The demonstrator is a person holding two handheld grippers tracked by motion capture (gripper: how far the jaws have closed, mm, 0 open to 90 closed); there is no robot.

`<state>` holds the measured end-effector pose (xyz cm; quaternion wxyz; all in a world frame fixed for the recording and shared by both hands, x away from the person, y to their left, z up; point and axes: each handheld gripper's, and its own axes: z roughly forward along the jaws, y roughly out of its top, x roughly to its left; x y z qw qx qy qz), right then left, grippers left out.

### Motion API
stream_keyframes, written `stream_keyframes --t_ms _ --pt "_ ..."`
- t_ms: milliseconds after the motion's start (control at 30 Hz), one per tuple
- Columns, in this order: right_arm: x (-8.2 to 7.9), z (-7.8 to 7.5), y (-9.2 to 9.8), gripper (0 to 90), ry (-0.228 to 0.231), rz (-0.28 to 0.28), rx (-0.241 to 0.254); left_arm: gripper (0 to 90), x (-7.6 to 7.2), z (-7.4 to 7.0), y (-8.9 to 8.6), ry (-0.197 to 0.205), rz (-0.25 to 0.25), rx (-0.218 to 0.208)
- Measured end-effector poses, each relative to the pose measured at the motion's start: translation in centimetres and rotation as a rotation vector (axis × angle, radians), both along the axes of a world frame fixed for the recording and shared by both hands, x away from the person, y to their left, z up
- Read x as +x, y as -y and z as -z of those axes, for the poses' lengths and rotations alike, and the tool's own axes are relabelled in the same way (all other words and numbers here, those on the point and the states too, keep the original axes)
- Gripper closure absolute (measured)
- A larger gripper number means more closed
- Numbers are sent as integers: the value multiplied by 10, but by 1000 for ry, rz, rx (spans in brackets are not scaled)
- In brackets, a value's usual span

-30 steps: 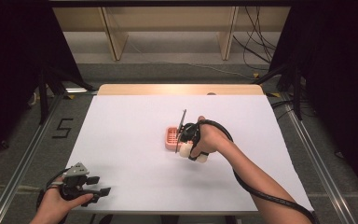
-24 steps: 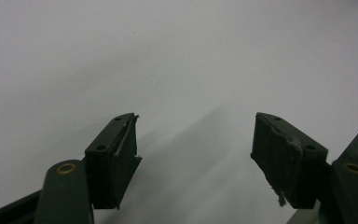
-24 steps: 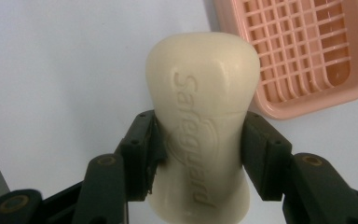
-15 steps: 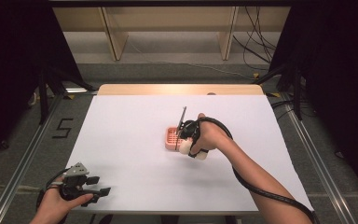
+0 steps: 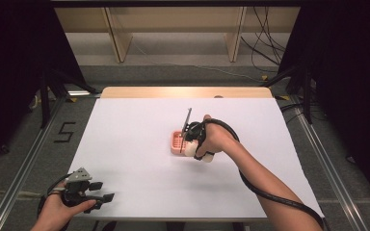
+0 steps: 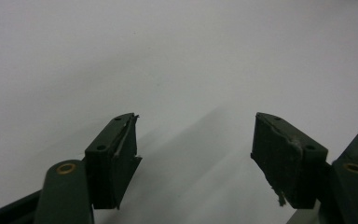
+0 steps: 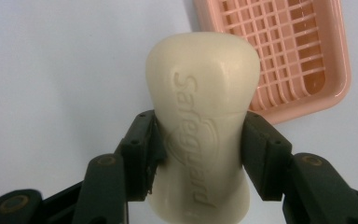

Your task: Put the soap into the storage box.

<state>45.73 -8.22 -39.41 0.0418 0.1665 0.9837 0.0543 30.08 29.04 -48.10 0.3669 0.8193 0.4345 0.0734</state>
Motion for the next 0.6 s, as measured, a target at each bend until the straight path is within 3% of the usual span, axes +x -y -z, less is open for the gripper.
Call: stream_keyframes --t_ms 600 --pt "7 1 -1 505 10 2 0 306 0 0 -1 -3 10 12"
